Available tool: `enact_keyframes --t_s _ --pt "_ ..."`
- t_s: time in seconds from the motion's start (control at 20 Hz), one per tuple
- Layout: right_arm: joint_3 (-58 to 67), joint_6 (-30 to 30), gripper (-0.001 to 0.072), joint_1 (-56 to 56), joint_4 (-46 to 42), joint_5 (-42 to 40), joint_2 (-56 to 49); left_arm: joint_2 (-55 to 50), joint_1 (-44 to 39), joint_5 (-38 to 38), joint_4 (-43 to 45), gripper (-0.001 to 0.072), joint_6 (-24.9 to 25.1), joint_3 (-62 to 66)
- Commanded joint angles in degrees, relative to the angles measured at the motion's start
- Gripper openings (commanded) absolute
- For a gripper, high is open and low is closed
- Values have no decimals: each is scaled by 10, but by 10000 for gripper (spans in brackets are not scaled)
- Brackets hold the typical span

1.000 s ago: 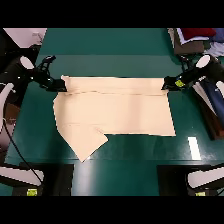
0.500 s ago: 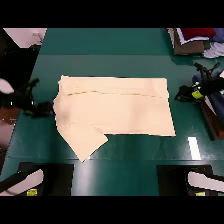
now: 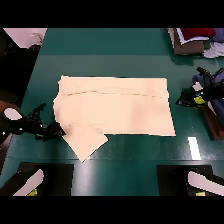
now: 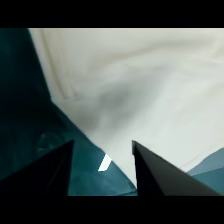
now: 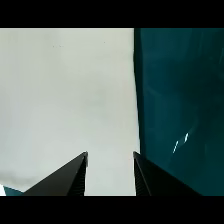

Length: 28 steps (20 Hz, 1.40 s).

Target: Fold the shirts.

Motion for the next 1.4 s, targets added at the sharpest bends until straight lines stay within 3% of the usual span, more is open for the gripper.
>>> enact_keyframes --t_s 0.0,0.25,0.3,0.35,0.4,0.45,0.75,0.8,0.85,0.9,1.05,1.2,1.35 --pt "-2 -5 343 0 10 0 2 4 0 31 -21 428 -1 -31" --pt "-2 -5 342 0 10 4 2 4 0 79 -64 425 -1 -44" --pt "-2 -5 342 0 10 12 2 4 0 84 -75 360 0 -44" --pt "-2 -9 342 0 9 23 2 4 0 88 -77 130 1 -44" --pt "-2 -21 342 0 6 35 2 4 0 92 -78 41 2 -44" --pt "-4 -26 342 -1 2 50 3 4 0 93 -82 20 7 -44" --pt "-153 -48 344 -96 4 55 70 5 0 71 -96 19 51 -14" --pt "-178 -48 367 -123 5 56 79 5 0 68 -98 19 56 -5" --pt "-202 -48 474 -153 6 56 82 5 0 66 -101 19 60 4" --pt "-223 -49 479 -177 16 55 80 5 0 66 -103 19 60 12" --pt "-274 -115 440 -221 96 55 54 5 0 66 -105 19 60 22" --pt "-286 -121 425 -202 115 33 16 5 0 65 -106 19 60 22" --pt "-267 -121 302 -158 114 16 -8 5 0 60 -104 19 60 22"
